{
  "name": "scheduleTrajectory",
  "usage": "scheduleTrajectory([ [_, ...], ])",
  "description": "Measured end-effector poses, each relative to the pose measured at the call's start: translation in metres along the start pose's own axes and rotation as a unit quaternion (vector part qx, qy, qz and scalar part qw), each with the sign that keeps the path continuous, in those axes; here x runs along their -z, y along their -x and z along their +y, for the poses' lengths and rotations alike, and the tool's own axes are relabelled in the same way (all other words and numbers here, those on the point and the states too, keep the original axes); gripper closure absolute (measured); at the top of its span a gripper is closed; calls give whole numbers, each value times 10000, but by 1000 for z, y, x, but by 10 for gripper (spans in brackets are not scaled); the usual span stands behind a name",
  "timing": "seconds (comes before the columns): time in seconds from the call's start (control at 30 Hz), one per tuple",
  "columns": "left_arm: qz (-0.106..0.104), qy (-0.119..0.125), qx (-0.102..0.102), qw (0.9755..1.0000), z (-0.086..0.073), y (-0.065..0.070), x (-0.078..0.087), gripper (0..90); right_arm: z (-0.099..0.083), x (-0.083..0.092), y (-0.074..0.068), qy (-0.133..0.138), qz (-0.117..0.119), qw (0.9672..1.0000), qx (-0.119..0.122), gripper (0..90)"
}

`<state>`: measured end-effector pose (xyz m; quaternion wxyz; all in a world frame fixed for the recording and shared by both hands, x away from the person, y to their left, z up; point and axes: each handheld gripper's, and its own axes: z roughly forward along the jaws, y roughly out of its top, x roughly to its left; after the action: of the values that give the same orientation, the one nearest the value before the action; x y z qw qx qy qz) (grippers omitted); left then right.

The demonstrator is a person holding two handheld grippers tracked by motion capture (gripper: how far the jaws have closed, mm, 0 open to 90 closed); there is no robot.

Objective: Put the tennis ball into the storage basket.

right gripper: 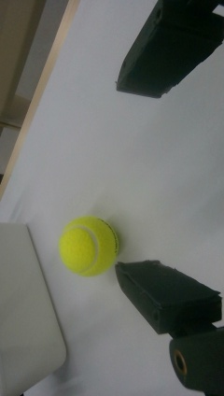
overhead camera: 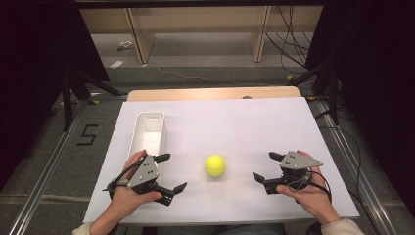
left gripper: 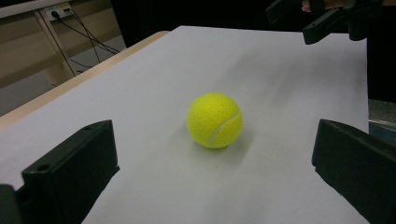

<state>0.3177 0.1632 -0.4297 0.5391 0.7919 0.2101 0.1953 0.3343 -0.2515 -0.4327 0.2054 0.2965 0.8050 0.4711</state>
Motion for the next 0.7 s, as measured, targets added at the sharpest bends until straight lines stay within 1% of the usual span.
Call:
scheduleTrajectory([
  [0.37,2,4,1,10000,0,0,0,0,2,-5,-4,2,33,10000,34,126],
  [0.43,-7,3,-2,10000,0,0,0,0,3,-8,-5,-2,67,10000,49,130],
  [0.7,-2,12,0,10000,0,0,0,0,6,-15,-8,19,68,10000,67,143],
])
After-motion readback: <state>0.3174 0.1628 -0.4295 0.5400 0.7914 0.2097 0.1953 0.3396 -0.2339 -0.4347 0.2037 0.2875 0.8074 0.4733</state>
